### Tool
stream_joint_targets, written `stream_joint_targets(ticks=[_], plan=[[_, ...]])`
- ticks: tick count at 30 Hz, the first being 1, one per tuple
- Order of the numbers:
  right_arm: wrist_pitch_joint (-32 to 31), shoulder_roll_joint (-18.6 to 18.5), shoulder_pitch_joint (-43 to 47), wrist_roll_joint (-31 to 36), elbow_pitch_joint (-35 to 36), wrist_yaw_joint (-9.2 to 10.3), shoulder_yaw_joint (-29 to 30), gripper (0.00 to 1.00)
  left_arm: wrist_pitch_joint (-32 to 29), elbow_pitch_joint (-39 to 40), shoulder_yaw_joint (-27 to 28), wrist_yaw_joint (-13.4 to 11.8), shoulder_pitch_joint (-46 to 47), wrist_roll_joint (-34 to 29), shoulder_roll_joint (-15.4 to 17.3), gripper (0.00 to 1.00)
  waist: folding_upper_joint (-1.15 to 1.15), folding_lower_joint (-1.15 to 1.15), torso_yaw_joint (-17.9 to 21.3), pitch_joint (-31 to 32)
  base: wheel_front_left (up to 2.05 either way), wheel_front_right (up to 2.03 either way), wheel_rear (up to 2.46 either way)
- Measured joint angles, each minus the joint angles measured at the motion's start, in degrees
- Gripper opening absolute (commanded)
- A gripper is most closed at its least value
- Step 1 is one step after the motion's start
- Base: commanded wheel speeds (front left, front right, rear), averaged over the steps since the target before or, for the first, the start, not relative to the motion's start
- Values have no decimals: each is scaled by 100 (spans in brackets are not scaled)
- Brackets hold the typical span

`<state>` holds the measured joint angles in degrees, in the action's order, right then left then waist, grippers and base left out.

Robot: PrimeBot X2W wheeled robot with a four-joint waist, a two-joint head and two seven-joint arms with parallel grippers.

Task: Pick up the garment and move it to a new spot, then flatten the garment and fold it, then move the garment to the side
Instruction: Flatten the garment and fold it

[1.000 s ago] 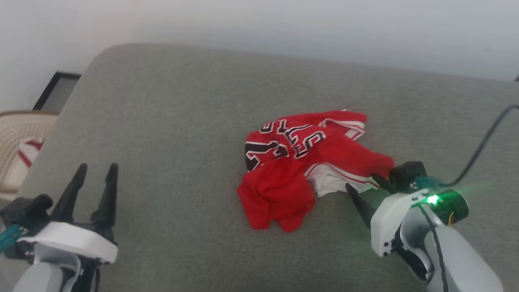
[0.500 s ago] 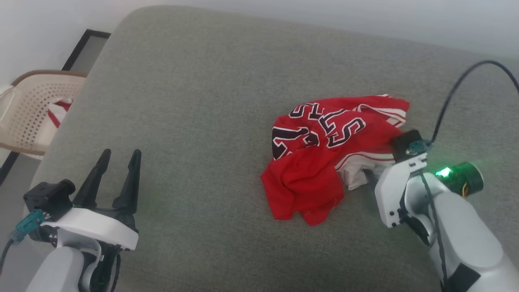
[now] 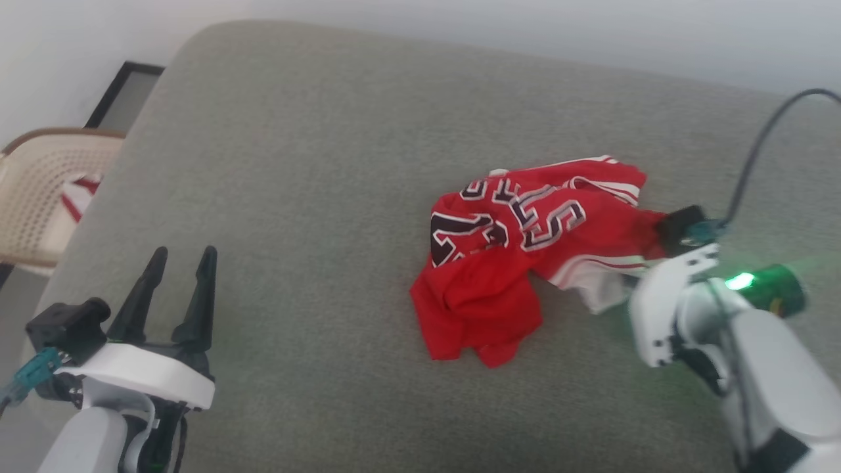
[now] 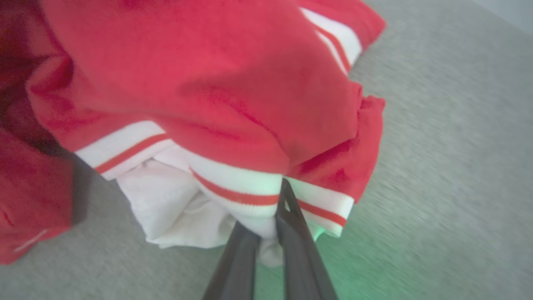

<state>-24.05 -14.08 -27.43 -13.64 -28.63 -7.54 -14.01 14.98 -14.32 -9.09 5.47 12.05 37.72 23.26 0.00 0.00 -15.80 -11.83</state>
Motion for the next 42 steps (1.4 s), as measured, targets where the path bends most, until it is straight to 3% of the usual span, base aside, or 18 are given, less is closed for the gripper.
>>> stream_joint_targets(ticks=[8,13,23,24,25,26,33,42], plan=[[-814,-868,647,-465,1146,2,581,0,-2,182,108,-58,-208,-12,135,100,0,0,405,214,0,0,0],[-1139,-1262,1074,-610,1505,3,1059,0,-36,225,98,-59,-243,9,185,100,0,0,569,277,0,0,0],[-1149,-929,1096,-889,745,5,1170,0,-207,129,-41,-8,-118,78,220,100,0,0,617,236,0,0,0],[-1121,-871,1029,-912,637,8,1180,16,-246,118,-65,0,-105,99,219,100,0,0,619,241,0,0,0],[-1107,-854,972,-896,537,7,1161,47,-300,104,-98,20,-77,119,220,100,0,0,619,249,0,0,0],[-1067,-831,917,-899,439,7,1171,100,-377,91,-134,21,-34,119,233,100,0,0,622,259,0,0,0],[-1125,-709,711,-921,222,7,1150,100,-956,197,-205,34,142,259,413,100,0,0,779,405,0,0,0],[-667,-647,754,-947,1167,7,1113,100,-2068,684,-328,-27,599,512,721,100,0,0,1279,574,0,0,0]])
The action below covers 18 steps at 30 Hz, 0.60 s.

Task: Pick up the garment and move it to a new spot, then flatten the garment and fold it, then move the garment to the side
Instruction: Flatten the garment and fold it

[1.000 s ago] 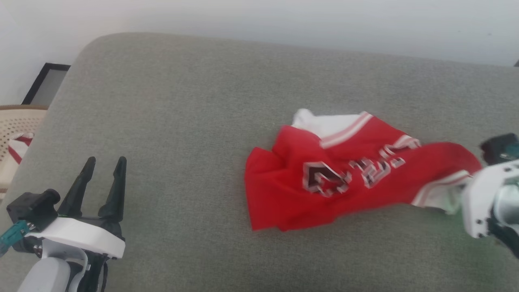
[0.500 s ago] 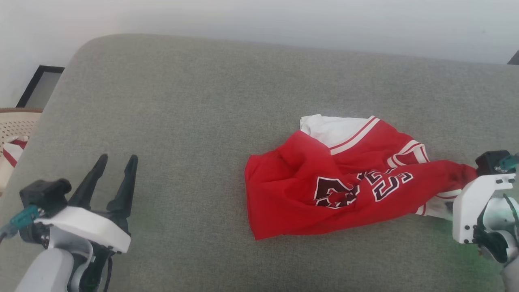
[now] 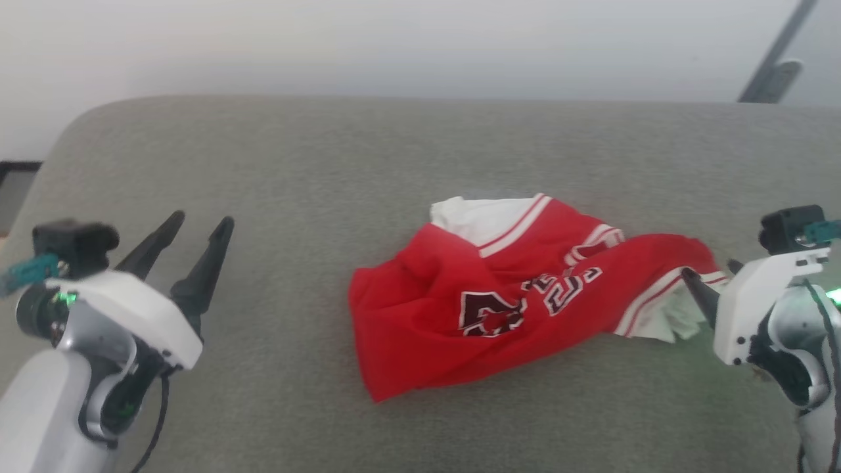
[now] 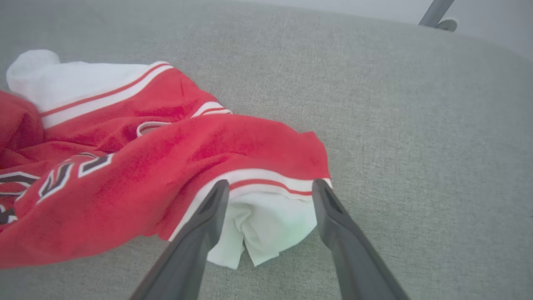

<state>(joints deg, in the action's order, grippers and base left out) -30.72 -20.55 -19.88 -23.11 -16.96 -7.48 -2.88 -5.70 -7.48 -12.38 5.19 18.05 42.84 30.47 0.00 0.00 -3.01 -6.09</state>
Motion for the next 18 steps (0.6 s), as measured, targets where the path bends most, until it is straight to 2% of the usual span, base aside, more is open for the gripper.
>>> stream_joint_targets(ticks=[5,10,11,18], plan=[[459,229,104,66,437,-1,-33,100,-706,102,-166,-43,428,88,97,100,0,0,390,25,0,0,0],[1185,474,98,265,762,-1,16,100,-1566,-45,-422,-101,878,302,92,100,0,0,789,-23,0,0,0],[1185,474,98,265,762,-1,16,100,-1566,-45,-422,-101,878,302,92,100,0,0,789,-23,0,0,0],[2307,857,-35,778,793,-1,277,100,-2710,-471,-860,-244,1357,321,122,100,0,0,1271,-262,0,0,0]])
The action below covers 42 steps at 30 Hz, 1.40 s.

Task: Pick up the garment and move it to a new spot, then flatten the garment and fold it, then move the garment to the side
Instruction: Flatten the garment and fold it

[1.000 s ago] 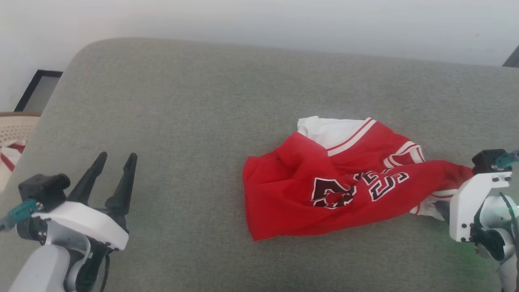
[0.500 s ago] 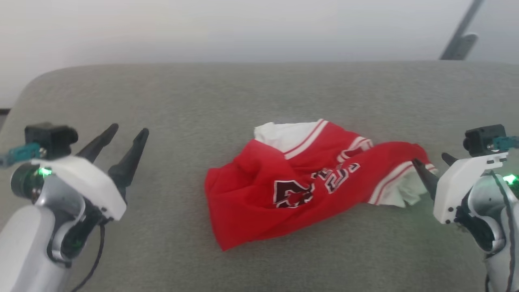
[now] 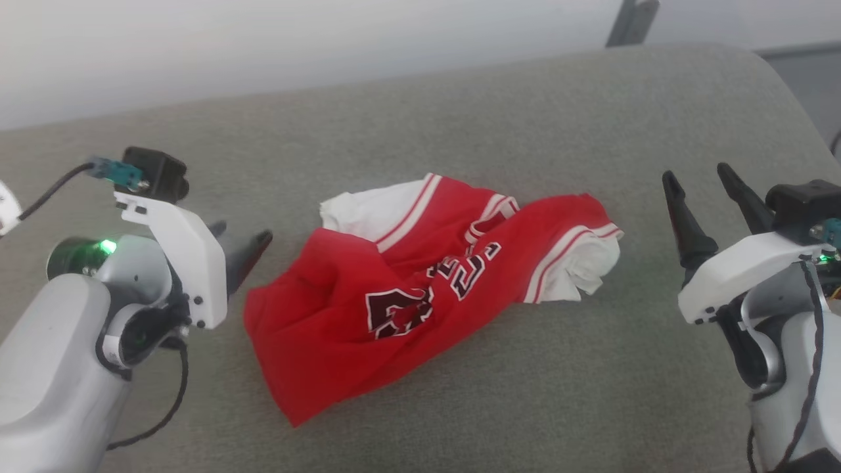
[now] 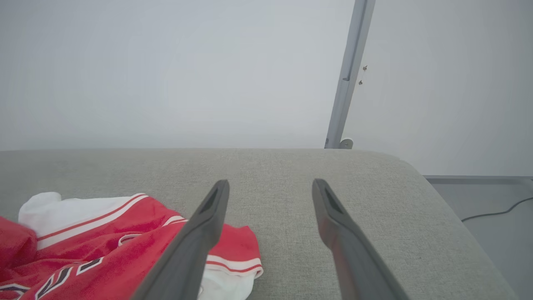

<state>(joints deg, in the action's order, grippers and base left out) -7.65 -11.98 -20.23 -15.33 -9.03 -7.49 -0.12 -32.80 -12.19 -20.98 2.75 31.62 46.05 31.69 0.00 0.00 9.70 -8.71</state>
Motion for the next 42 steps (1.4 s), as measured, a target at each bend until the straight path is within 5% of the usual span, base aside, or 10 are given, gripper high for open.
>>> stream_joint_targets(ticks=[12,17,18,19,29,42], plan=[[591,501,-129,383,-305,0,397,100,-1738,-454,-450,-460,175,222,31,100,0,0,361,-491,0,0,0],[638,563,-186,389,-387,0,419,100,-2011,-535,-549,-604,160,276,-25,100,0,0,366,-618,0,0,0],[657,570,-209,389,-402,0,420,100,-2035,-565,-550,-608,165,289,-48,29,0,0,365,-640,0,0,0],[658,571,-231,391,-417,0,413,100,-2035,-582,-567,-594,181,285,-58,0,0,0,361,-659,0,0,0],[715,509,-351,442,-497,0,495,100,-1916,-658,-582,-479,209,310,-46,0,0,0,204,-639,0,0,0],[606,407,-227,554,-363,0,590,100,-2228,499,-458,-1015,-1283,675,454,0,0,0,-159,-376,0,0,0]])
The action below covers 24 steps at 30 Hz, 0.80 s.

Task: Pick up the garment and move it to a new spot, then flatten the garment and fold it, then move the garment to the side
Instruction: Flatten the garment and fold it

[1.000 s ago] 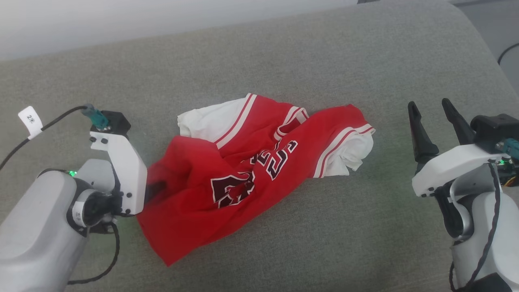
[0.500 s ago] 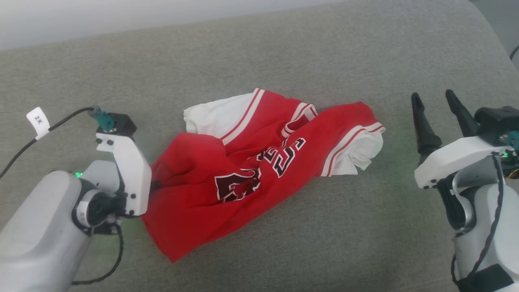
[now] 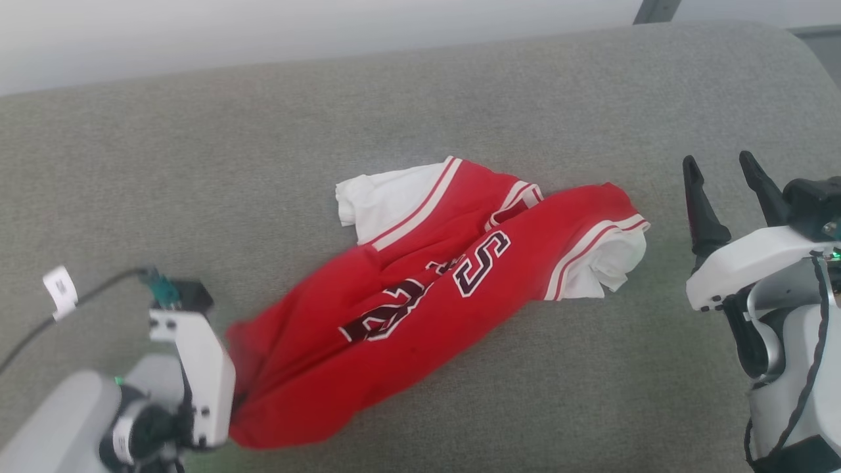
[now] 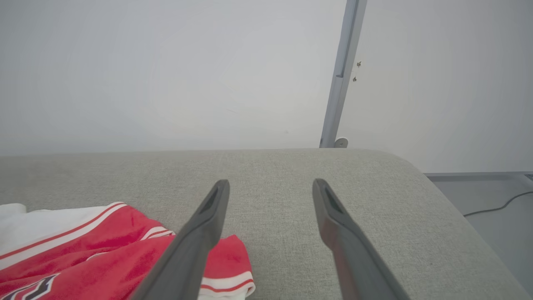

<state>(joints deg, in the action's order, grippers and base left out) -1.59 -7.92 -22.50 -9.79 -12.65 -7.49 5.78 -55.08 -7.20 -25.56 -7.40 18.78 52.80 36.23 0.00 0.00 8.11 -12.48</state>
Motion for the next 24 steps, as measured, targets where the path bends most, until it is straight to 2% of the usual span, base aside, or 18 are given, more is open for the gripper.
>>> stream_joint_targets(ticks=[5,10,11,12,13,20,24], plan=[[-45,-13,63,25,71,0,12,100,-80,332,-37,-147,-481,57,97,0,0,0,-75,53,0,0,0],[-74,-4,99,37,109,0,-21,100,27,464,-47,-253,-582,-21,111,0,0,0,-108,77,0,0,0],[-79,-4,99,40,112,0,-35,100,78,505,-46,-248,-578,-55,125,29,0,0,-104,81,0,0,0],[-78,-2,98,40,115,0,-53,100,137,549,-40,-234,-553,-100,152,84,0,0,-97,85,0,0,0],[-78,1,98,40,122,0,-71,100,167,583,-9,-245,-493,-131,171,100,0,0,-87,90,0,0,0],[-1,37,59,21,160,0,-170,100,-156,1148,104,-343,76,-246,391,100,0,0,59,106,0,0,0],[109,110,-19,0,188,0,-235,100,-232,1377,187,-305,578,-372,528,100,0,0,198,69,0,0,0]])
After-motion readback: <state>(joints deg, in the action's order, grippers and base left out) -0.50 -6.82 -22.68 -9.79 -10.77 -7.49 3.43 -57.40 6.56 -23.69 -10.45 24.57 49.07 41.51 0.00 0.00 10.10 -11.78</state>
